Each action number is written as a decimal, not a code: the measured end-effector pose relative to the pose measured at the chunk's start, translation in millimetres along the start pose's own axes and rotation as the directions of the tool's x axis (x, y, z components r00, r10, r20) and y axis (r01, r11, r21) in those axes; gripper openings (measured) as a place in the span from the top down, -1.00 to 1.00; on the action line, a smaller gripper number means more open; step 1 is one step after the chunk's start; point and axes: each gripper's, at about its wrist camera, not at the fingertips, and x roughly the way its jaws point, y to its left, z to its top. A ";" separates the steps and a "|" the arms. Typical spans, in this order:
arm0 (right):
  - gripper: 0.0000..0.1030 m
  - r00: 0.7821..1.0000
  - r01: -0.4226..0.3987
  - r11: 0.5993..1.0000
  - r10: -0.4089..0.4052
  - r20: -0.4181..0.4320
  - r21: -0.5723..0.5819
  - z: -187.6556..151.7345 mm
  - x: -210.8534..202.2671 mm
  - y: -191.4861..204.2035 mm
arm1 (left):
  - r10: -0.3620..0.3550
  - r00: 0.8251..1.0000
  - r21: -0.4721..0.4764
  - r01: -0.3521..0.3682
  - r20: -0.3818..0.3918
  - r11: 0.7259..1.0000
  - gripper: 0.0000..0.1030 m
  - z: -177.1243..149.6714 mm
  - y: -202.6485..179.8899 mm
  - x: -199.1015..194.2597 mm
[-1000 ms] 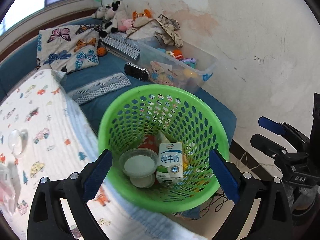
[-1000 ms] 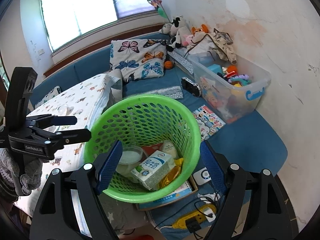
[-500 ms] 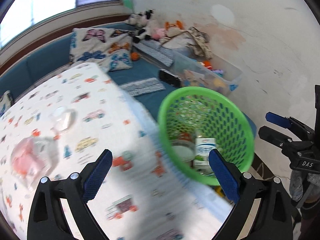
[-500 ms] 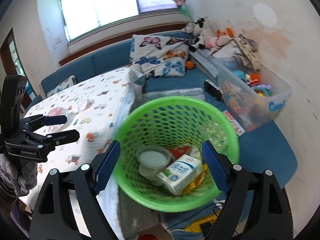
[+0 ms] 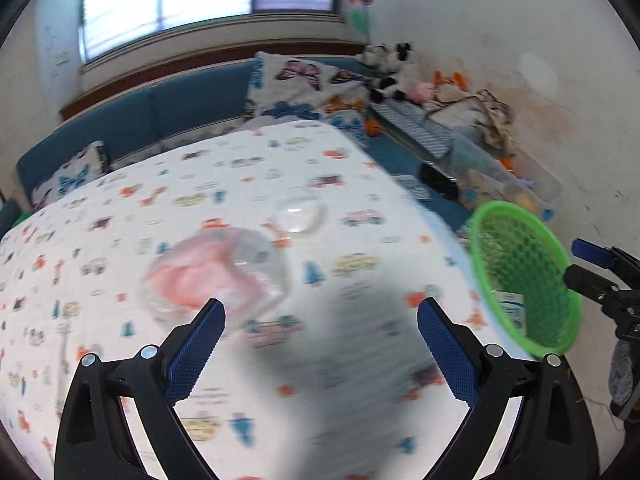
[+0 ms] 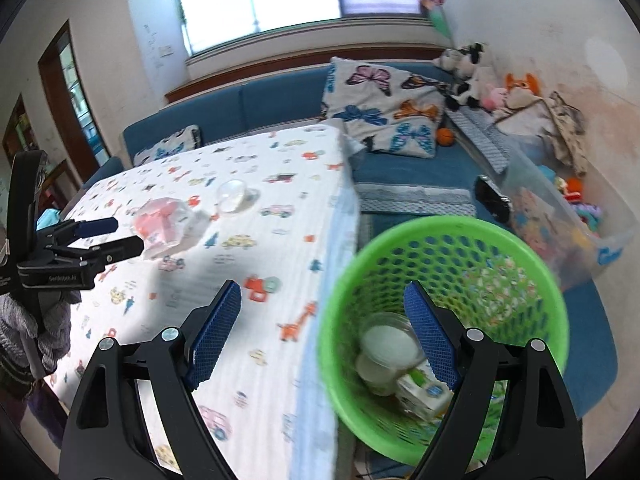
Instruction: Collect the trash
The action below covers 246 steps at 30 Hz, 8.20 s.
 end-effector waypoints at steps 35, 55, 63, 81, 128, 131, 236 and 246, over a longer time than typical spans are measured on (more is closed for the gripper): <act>-0.62 0.974 -0.169 0.981 0.153 -0.166 -0.092 71.4 127.4 79.1 | -0.135 0.962 0.321 0.210 -0.238 0.924 -0.82 26.2 103.7 97.0; -0.62 0.960 -0.198 0.966 0.158 -0.230 -0.165 88.7 209.7 110.8 | -0.105 0.977 0.198 0.142 -0.185 0.970 0.34 13.9 113.4 88.4; -0.52 0.964 -0.170 0.967 0.124 -0.234 -0.188 90.2 238.9 122.8 | -0.092 0.982 0.136 0.115 -0.164 0.984 0.52 12.1 121.0 75.5; 0.38 0.967 -0.153 0.977 0.116 -0.228 -0.148 86.8 238.4 113.1 | -0.085 0.984 0.087 0.100 -0.158 0.991 0.86 8.0 120.3 61.3; -0.23 0.982 -0.142 0.985 0.127 -0.142 -0.102 59.0 152.5 97.2 | -0.056 0.983 0.036 0.063 -0.176 0.997 0.21 -30.7 96.0 49.4; -0.23 0.985 -0.132 0.987 0.119 -0.128 -0.096 51.8 133.5 90.9 | -0.077 0.986 0.040 0.084 -0.147 0.996 0.22 -32.9 82.2 31.3; -0.91 0.996 0.080 0.991 -0.077 -0.035 0.109 -80.3 -43.2 18.7 | -0.125 0.991 0.075 0.121 0.051 0.990 -0.86 -36.6 -84.0 -38.2; -0.91 0.994 0.111 0.989 -0.111 -0.004 0.096 -77.2 -44.2 34.8 | -0.011 0.994 0.031 0.007 0.111 0.999 -0.86 -52.9 -52.4 -60.7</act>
